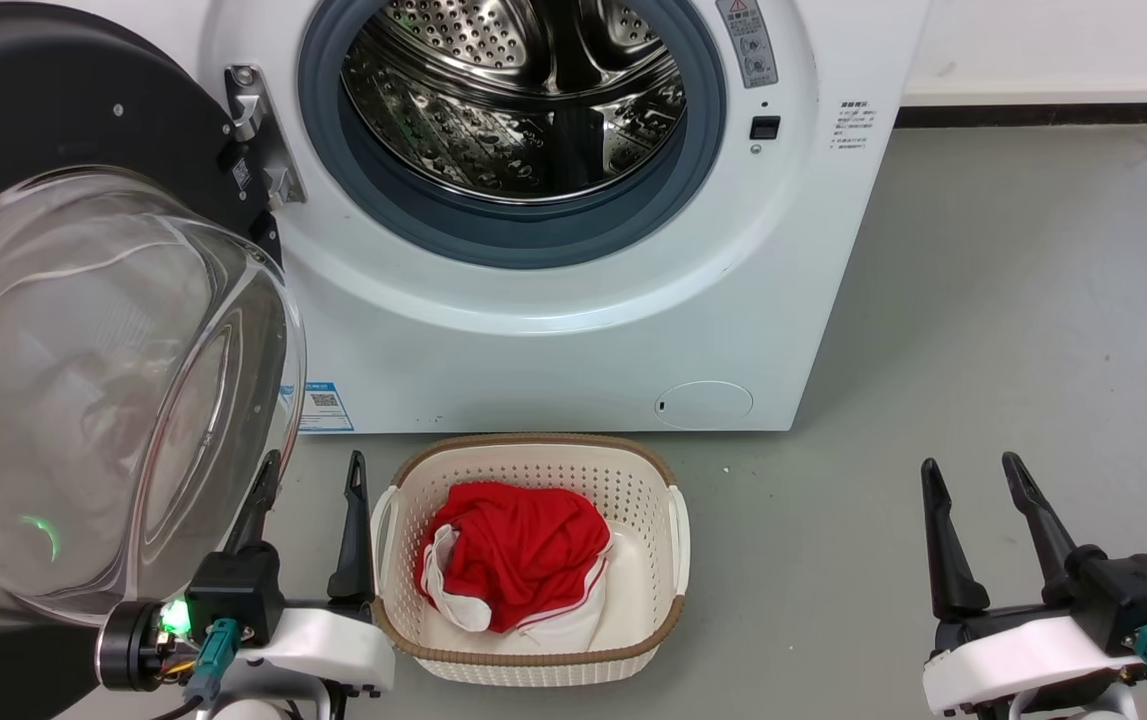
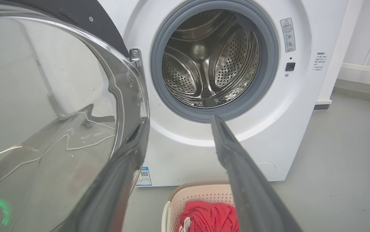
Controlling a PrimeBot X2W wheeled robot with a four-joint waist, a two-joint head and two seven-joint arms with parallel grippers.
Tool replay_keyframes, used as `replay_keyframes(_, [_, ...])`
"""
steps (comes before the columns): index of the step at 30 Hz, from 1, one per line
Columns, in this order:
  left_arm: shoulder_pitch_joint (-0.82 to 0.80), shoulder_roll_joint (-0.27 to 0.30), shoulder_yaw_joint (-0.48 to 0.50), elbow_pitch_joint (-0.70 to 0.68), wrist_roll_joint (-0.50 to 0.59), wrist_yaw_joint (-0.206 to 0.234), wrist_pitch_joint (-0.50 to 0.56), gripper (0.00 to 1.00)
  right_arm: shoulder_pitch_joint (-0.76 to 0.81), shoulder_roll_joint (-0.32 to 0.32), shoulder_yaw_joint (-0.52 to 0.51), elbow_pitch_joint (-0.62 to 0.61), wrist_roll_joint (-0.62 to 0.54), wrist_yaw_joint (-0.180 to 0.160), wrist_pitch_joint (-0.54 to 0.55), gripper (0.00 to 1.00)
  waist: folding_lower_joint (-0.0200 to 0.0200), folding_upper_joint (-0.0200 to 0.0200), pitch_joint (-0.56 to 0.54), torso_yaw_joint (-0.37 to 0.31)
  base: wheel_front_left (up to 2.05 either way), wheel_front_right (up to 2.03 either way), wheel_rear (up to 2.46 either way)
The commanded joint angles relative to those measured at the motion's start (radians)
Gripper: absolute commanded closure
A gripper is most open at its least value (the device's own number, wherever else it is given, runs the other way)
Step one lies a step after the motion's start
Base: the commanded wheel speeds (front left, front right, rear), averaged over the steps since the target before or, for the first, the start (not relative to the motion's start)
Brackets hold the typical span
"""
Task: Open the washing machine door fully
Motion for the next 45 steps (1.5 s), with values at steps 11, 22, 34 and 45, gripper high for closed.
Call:
replay_keyframes(11, [-0.022,0.006,0.002,-0.007,0.01,0.007,-0.003,0.0,-0.009,0.002,-0.007,0.007,0.0,-0.001,-0.003,0.0,0.0,0.0,0.013,-0.013,0.0,0.0,0.0])
replay_keyframes(22, [-0.023,0.005,0.005,-0.005,0.007,0.006,-0.003,0.0,-0.018,0.002,-0.008,0.015,0.005,-0.001,-0.007,0.0,0.0,0.0,0.014,-0.016,0.0,0.0,0.0])
replay_keyframes(34, [-0.013,-0.002,0.023,0.036,-0.051,0.0,0.028,1.0,0.01,-0.001,-0.006,0.04,0.06,0.0,0.009,1.0,0.0,0.0,0.014,-0.015,0.0,0.0,0.0])
replay_keyframes(45, [-0.014,-0.006,0.038,0.038,-0.28,-0.022,0.078,1.0,-0.012,-0.011,-0.01,0.057,0.292,0.0,0.054,1.0,0.0,0.0,0.011,-0.013,0.0,0.0,0.0])
